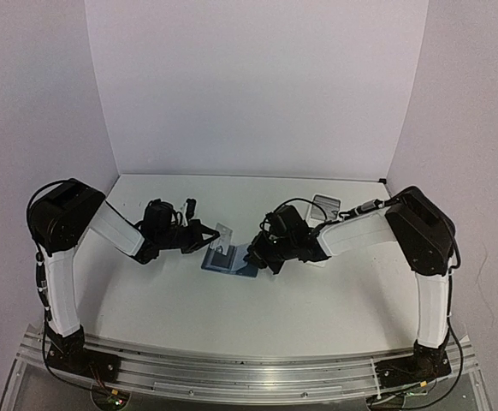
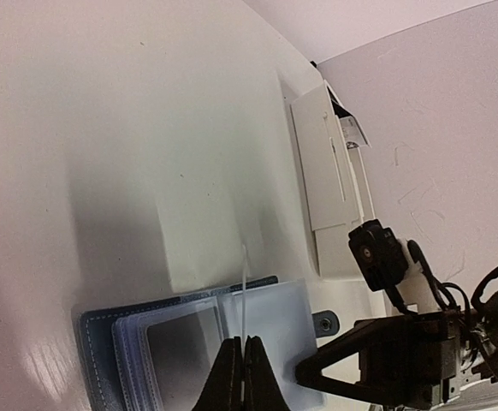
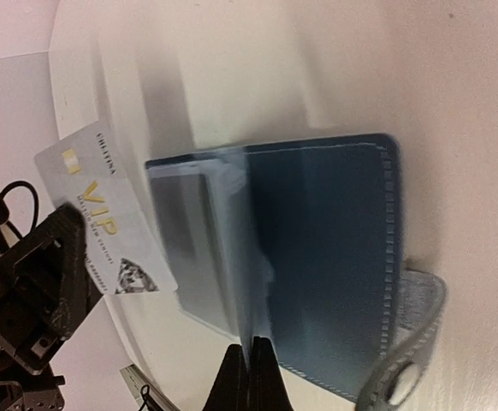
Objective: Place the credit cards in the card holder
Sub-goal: Insert the credit card into the card holder.
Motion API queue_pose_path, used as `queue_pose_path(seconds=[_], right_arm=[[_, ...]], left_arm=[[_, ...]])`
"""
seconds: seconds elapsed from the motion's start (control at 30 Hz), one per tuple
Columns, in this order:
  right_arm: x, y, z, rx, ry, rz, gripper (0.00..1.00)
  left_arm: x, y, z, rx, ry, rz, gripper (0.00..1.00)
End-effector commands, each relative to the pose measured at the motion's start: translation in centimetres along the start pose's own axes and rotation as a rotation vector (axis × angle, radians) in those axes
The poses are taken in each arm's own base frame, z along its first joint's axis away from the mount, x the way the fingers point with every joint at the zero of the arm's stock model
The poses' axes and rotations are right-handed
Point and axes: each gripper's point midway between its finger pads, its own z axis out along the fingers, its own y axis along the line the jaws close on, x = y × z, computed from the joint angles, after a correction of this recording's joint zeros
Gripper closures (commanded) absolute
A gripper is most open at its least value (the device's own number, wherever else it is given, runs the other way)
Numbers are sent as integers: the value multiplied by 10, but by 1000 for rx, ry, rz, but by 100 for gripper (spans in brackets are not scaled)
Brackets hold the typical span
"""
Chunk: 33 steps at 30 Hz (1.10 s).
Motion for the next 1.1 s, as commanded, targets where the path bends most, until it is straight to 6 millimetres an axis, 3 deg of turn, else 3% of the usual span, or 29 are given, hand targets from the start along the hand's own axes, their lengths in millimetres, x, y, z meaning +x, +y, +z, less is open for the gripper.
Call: queue_pose_path(seconds=[0.0, 0.37, 0.73, 1.07], right_arm=[[10, -30, 13, 57, 38, 29, 100], [21, -49, 23, 77, 88, 77, 100], [18, -46, 19, 72, 73, 53, 100], [18, -44, 18, 66, 68, 45, 100]], left_arm=[[-2, -21, -3, 55, -28, 62, 100], [18, -16, 3, 46, -11, 63, 100], [17, -21, 11, 26, -49, 252, 100], [39, -8, 15, -28, 3, 251, 100]])
